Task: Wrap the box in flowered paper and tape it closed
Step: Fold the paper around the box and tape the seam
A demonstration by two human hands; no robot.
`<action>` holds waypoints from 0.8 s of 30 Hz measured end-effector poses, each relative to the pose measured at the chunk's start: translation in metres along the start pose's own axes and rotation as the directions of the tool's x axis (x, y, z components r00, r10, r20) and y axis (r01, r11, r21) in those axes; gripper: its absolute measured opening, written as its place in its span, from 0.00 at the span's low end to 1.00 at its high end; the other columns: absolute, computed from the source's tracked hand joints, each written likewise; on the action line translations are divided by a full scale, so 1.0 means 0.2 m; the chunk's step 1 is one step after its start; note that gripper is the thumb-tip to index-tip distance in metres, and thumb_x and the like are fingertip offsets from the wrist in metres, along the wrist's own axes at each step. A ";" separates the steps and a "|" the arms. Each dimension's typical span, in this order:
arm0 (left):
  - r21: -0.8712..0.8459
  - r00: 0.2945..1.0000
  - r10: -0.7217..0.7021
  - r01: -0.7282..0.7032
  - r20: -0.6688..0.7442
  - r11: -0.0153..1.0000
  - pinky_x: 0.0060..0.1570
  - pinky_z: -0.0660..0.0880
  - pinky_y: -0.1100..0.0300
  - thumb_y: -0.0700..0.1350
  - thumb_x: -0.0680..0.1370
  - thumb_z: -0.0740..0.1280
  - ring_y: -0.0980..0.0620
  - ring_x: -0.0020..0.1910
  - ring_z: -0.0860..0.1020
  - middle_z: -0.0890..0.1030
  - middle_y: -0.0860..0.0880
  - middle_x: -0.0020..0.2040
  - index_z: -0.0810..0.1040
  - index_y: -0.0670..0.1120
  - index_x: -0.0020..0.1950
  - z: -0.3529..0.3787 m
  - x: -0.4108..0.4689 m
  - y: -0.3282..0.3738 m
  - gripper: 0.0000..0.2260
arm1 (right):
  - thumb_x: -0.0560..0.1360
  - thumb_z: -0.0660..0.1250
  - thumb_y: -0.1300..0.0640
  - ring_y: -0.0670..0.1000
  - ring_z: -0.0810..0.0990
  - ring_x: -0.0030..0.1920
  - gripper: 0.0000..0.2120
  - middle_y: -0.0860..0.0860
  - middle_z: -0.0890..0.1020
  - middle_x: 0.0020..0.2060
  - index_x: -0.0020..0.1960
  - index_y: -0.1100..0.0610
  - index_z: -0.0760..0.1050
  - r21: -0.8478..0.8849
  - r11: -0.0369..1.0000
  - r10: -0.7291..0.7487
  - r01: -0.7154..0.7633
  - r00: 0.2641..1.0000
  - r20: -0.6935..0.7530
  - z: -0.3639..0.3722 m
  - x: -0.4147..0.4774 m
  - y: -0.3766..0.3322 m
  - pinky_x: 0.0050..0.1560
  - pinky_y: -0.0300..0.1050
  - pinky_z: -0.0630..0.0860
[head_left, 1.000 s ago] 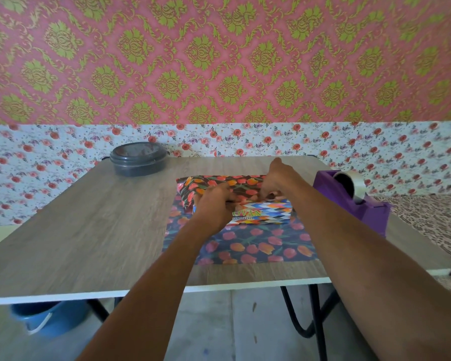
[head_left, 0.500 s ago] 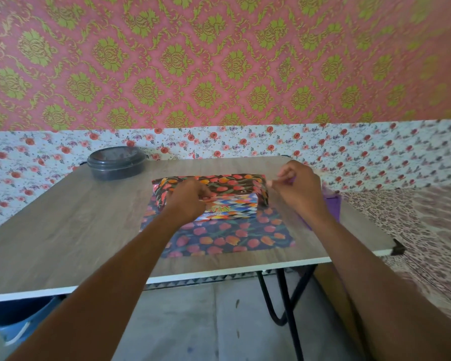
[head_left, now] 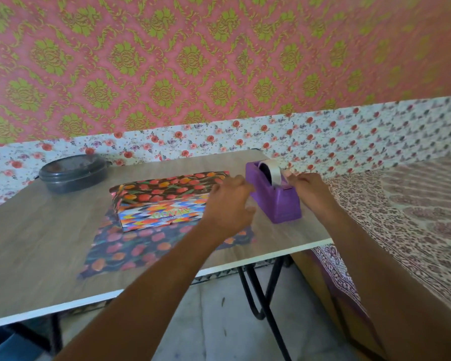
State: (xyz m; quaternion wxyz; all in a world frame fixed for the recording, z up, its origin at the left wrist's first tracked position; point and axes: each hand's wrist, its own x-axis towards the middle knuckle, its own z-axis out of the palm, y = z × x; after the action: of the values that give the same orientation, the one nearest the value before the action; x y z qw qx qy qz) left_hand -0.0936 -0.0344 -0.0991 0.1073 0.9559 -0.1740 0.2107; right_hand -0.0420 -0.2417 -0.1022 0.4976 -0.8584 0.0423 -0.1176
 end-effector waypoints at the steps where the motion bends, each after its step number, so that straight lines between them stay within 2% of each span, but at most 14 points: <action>1: -0.012 0.999 0.035 -0.035 0.020 0.999 0.65 0.69 0.47 0.53 0.76 0.70 0.47 0.65 0.73 0.77 0.51 0.64 0.77 0.49 0.66 0.03 0.03 0.04 0.19 | 0.80 0.65 0.41 0.55 0.77 0.37 0.26 0.56 0.77 0.34 0.41 0.64 0.75 0.029 0.999 0.043 -0.044 0.998 0.038 0.00 0.02 0.00 0.41 0.47 0.69; 3: -0.016 0.998 0.042 -0.042 0.043 0.999 0.66 0.68 0.45 0.59 0.76 0.69 0.47 0.68 0.71 0.76 0.51 0.68 0.75 0.49 0.69 0.08 0.10 0.11 0.25 | 0.77 0.68 0.40 0.56 0.82 0.42 0.25 0.58 0.84 0.44 0.52 0.64 0.80 0.107 0.986 0.120 -0.130 0.988 0.098 0.01 0.07 0.01 0.43 0.47 0.74; 5: -0.037 0.998 0.030 -0.028 0.050 0.999 0.62 0.68 0.45 0.62 0.76 0.69 0.47 0.65 0.74 0.79 0.51 0.63 0.77 0.49 0.65 0.12 0.16 0.14 0.23 | 0.77 0.70 0.43 0.55 0.84 0.49 0.22 0.56 0.85 0.51 0.59 0.60 0.79 0.151 0.969 0.170 -0.194 0.973 0.156 0.01 0.08 -0.01 0.46 0.50 0.80; 6: -0.060 0.998 0.027 -0.024 0.050 0.998 0.58 0.69 0.46 0.62 0.76 0.69 0.47 0.62 0.76 0.80 0.50 0.59 0.78 0.49 0.61 0.15 0.18 0.14 0.21 | 0.77 0.71 0.45 0.56 0.84 0.52 0.20 0.55 0.85 0.52 0.60 0.60 0.79 0.178 0.960 0.185 -0.214 0.968 0.170 0.01 0.09 -0.01 0.51 0.54 0.82; 8: -0.104 1.000 0.015 -0.013 0.024 0.995 0.54 0.71 0.49 0.61 0.76 0.69 0.46 0.57 0.78 0.80 0.50 0.54 0.80 0.48 0.56 0.19 0.20 0.15 0.18 | 0.75 0.73 0.51 0.59 0.83 0.55 0.17 0.56 0.85 0.53 0.58 0.61 0.80 0.236 0.944 0.194 -0.229 0.967 0.163 0.02 0.10 -0.02 0.58 0.59 0.81; 12: -0.123 1.000 0.003 -0.006 -0.025 0.992 0.57 0.70 0.50 0.60 0.77 0.69 0.46 0.58 0.77 0.80 0.50 0.58 0.81 0.46 0.56 0.24 0.19 0.16 0.19 | 0.76 0.72 0.60 0.55 0.80 0.50 0.09 0.56 0.83 0.49 0.53 0.64 0.78 0.349 0.914 0.182 -0.207 0.978 0.105 0.04 0.07 -0.05 0.44 0.46 0.72; 13: -0.123 1.000 0.002 -0.006 -0.031 0.992 0.58 0.69 0.51 0.60 0.77 0.69 0.47 0.59 0.77 0.80 0.51 0.59 0.82 0.46 0.57 0.24 0.19 0.15 0.19 | 0.77 0.71 0.62 0.54 0.79 0.50 0.08 0.56 0.82 0.49 0.54 0.64 0.78 0.392 0.896 0.187 -0.207 0.978 0.089 0.04 0.05 -0.07 0.44 0.46 0.71; 15: -0.134 1.000 -0.008 0.004 -0.026 0.991 0.60 0.69 0.51 0.60 0.77 0.69 0.47 0.60 0.77 0.80 0.51 0.60 0.82 0.46 0.58 0.24 0.19 0.15 0.20 | 0.76 0.70 0.63 0.54 0.77 0.53 0.08 0.54 0.82 0.51 0.55 0.62 0.78 0.502 0.842 0.201 -0.197 0.979 0.047 0.02 0.02 -0.10 0.49 0.49 0.71; 17: -0.142 1.000 -0.007 0.003 -0.025 0.990 0.60 0.70 0.50 0.61 0.76 0.70 0.47 0.59 0.78 0.80 0.50 0.59 0.82 0.46 0.58 0.24 0.19 0.15 0.21 | 0.76 0.69 0.65 0.51 0.78 0.49 0.04 0.51 0.81 0.47 0.51 0.61 0.78 0.559 0.814 0.182 -0.156 0.983 0.010 -0.02 -0.01 -0.12 0.51 0.49 0.71; 18: -0.142 1.000 -0.002 -0.001 -0.020 0.990 0.60 0.71 0.49 0.61 0.76 0.71 0.46 0.58 0.78 0.80 0.50 0.59 0.82 0.46 0.59 0.23 0.19 0.15 0.21 | 0.76 0.70 0.65 0.50 0.78 0.45 0.02 0.50 0.80 0.43 0.47 0.60 0.77 0.540 0.828 0.184 -0.149 0.983 -0.010 -0.03 -0.03 -0.10 0.47 0.47 0.72; 20: -0.122 1.000 0.009 -0.010 -0.013 0.993 0.61 0.72 0.49 0.61 0.74 0.72 0.47 0.60 0.78 0.79 0.51 0.61 0.82 0.46 0.61 0.23 0.19 0.14 0.23 | 0.75 0.71 0.62 0.54 0.77 0.40 0.05 0.52 0.78 0.38 0.42 0.59 0.76 0.390 0.902 0.230 -0.186 0.971 -0.068 0.02 -0.08 0.03 0.41 0.47 0.74; 22: -0.101 1.000 0.015 -0.013 0.025 0.995 0.64 0.72 0.48 0.60 0.72 0.75 0.48 0.64 0.76 0.77 0.52 0.66 0.79 0.47 0.66 0.23 0.19 0.13 0.28 | 0.74 0.71 0.59 0.57 0.78 0.39 0.08 0.58 0.79 0.39 0.39 0.63 0.77 0.204 0.956 0.248 -0.210 0.952 -0.181 0.09 -0.14 0.19 0.39 0.48 0.76; 24: -0.116 0.999 0.003 0.003 0.048 0.993 0.65 0.72 0.46 0.59 0.70 0.77 0.48 0.66 0.75 0.76 0.52 0.68 0.78 0.46 0.68 0.23 0.19 0.13 0.31 | 0.72 0.70 0.63 0.50 0.76 0.31 0.08 0.60 0.80 0.42 0.41 0.69 0.77 0.211 0.964 0.216 -0.159 0.936 -0.280 0.14 -0.20 0.29 0.29 0.35 0.71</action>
State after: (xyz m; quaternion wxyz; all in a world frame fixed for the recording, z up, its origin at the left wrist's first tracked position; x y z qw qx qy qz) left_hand -0.0548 -0.0810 -0.1195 0.1583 0.9529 -0.1885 0.1770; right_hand -0.0708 -0.2409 -0.1722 0.5720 -0.7724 0.1881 -0.2019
